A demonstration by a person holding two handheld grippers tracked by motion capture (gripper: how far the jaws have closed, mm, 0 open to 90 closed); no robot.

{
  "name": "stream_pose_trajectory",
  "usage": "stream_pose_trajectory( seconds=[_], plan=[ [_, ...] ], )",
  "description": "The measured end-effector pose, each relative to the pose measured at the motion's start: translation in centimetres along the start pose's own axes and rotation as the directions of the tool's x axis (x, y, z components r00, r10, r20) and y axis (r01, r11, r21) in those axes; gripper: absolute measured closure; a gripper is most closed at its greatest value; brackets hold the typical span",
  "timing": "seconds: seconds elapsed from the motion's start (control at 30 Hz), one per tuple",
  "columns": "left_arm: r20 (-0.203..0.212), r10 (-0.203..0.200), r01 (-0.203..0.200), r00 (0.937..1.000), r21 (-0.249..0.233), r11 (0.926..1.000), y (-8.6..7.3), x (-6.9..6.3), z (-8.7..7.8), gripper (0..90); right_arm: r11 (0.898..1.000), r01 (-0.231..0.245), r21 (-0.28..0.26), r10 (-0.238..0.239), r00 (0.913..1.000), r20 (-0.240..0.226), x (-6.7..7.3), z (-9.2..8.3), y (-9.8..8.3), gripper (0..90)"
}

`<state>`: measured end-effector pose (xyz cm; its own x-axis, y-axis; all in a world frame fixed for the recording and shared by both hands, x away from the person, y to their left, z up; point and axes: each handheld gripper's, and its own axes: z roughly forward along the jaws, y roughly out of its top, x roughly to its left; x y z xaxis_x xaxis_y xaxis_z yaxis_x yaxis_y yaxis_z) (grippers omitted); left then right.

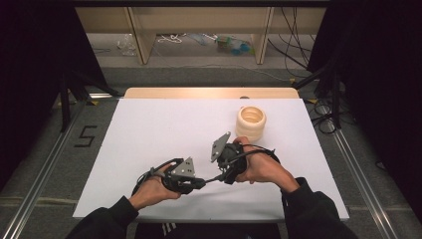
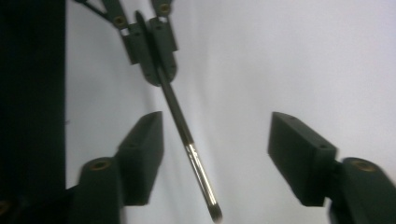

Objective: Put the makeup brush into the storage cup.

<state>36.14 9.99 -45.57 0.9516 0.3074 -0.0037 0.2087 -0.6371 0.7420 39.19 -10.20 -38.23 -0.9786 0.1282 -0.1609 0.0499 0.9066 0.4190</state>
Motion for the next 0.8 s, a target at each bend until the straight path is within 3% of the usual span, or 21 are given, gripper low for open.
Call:
stream_pose_trajectory(
  seconds=[0.07,0.1,0.17,0.27,0.47,0.53,0.63,0.67,0.7,0.73,0.77,0.8],
  plan=[
    [-0.002,-0.008,0.008,1.0,-0.002,1.0,0.0,0.1,0.0,83.5,1.0,-0.026,-0.013,0.026,0.9996,0.004,-0.2,-0.1,-0.1,29.4],
    [-0.017,-0.011,0.011,0.9998,0.004,0.9999,-0.1,0.3,0.0,83.5,0.996,-0.086,-0.033,0.087,0.9956,0.035,-0.6,-0.2,-0.5,24.9],
    [-0.03,-0.037,0.037,0.9989,0.007,0.9993,-0.3,0.5,0.0,83.5,0.991,-0.118,-0.06,0.121,0.9912,0.053,-0.8,-0.3,-0.8,25.4],
    [-0.041,-0.054,0.054,0.9977,0.006,0.9985,-0.5,0.7,-0.1,83.5,0.974,-0.19,-0.125,0.2,0.9771,0.074,-1.3,-0.5,-1.5,23.5],
    [-0.104,-0.133,0.127,0.9856,-0.062,0.99,-0.6,1.5,-0.9,83.5,0.923,-0.317,-0.219,0.345,0.9324,0.107,-1.8,-1.1,-2.9,23.8],
    [-0.113,-0.14,0.132,0.9836,-0.077,0.9882,-0.6,1.7,-1.0,83.5,0.898,-0.352,-0.262,0.392,0.9122,0.118,-1.8,-1.2,-3.4,23.3],
    [-0.142,-0.171,0.156,0.975,-0.111,0.9815,-0.6,1.9,-1.3,83.5,0.873,-0.378,-0.308,0.424,0.9006,0.096,-2.0,-1.5,-4.1,21.7],
    [-0.132,-0.178,0.163,0.9752,-0.116,0.9798,-0.6,2.0,-1.4,83.5,0.86,-0.394,-0.325,0.443,0.892,0.091,-2.2,-1.6,-4.4,21.1],
    [-0.151,-0.189,0.168,0.9704,-0.138,0.976,-0.6,2.0,-1.5,83.5,0.846,-0.412,-0.339,0.464,0.8819,0.086,-2.2,-1.6,-4.6,21.1],
    [-0.151,-0.189,0.168,0.9704,-0.138,0.976,-0.6,2.0,-1.5,83.5,0.833,-0.424,-0.354,0.48,0.8731,0.084,-2.2,-1.7,-4.8,20.7],
    [-0.151,-0.202,0.18,0.9676,-0.146,0.9727,-0.6,2.1,-1.7,83.5,0.827,-0.44,-0.351,0.494,0.8658,0.079,-2.2,-1.7,-5.0,19.6],
    [-0.162,-0.187,0.164,0.9688,-0.146,0.9756,-0.6,2.2,-1.8,83.5,0.817,-0.446,-0.366,0.505,0.8595,0.079,-2.2,-1.6,-5.1,19.6]
  ],
)
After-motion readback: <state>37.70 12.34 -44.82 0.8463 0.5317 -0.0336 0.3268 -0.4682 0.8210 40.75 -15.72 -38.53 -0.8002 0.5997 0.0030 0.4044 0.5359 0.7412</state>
